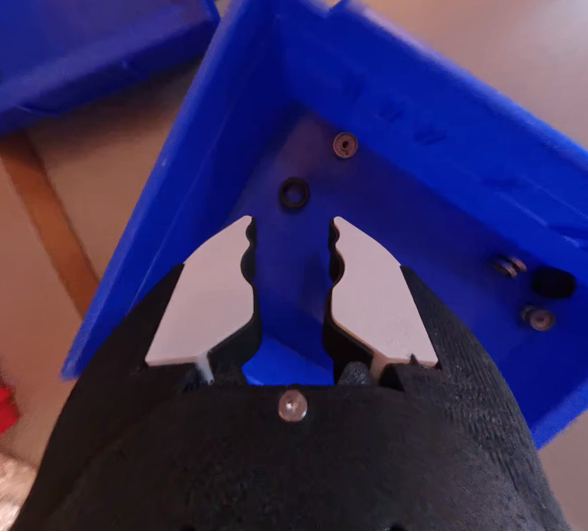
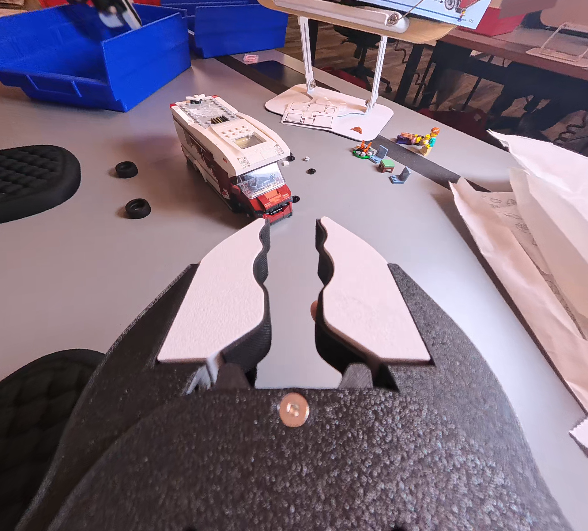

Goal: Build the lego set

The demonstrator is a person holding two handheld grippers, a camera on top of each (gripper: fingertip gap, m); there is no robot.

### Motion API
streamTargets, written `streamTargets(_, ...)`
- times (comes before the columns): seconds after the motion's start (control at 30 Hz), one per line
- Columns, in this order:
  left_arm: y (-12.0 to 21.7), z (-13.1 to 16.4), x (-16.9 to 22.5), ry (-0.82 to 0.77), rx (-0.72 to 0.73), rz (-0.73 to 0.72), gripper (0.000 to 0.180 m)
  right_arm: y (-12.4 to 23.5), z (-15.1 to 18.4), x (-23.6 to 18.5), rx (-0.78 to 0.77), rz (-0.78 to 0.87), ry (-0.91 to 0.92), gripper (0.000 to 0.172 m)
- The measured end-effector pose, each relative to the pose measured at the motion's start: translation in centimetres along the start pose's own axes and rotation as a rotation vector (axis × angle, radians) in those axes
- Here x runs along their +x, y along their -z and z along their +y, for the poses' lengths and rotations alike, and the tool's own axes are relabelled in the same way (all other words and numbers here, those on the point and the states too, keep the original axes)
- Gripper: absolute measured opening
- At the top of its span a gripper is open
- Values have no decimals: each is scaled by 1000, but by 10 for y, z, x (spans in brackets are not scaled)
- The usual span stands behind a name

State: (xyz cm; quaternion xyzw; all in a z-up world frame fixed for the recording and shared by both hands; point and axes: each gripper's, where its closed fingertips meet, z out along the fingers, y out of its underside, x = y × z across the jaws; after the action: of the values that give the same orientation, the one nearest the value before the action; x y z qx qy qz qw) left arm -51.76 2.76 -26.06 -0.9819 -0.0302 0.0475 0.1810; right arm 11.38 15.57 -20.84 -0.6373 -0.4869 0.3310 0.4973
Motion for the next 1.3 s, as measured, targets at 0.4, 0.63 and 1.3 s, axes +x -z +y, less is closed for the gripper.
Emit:
streamTargets(0.4, -16, -6, 27, -184, -72, 16, 25, -3, 4, 2, -12, 1, -8, 26)
streamTargets(0.63, 89, 0, 257, -723, 196, 248, 24, -4, 3, 1, -8, -4, -6, 26)
streamTargets(1.3, 97, 3, 293, -850, 279, 305, 32, -4, 6, -2, -9, -9, -10, 26)
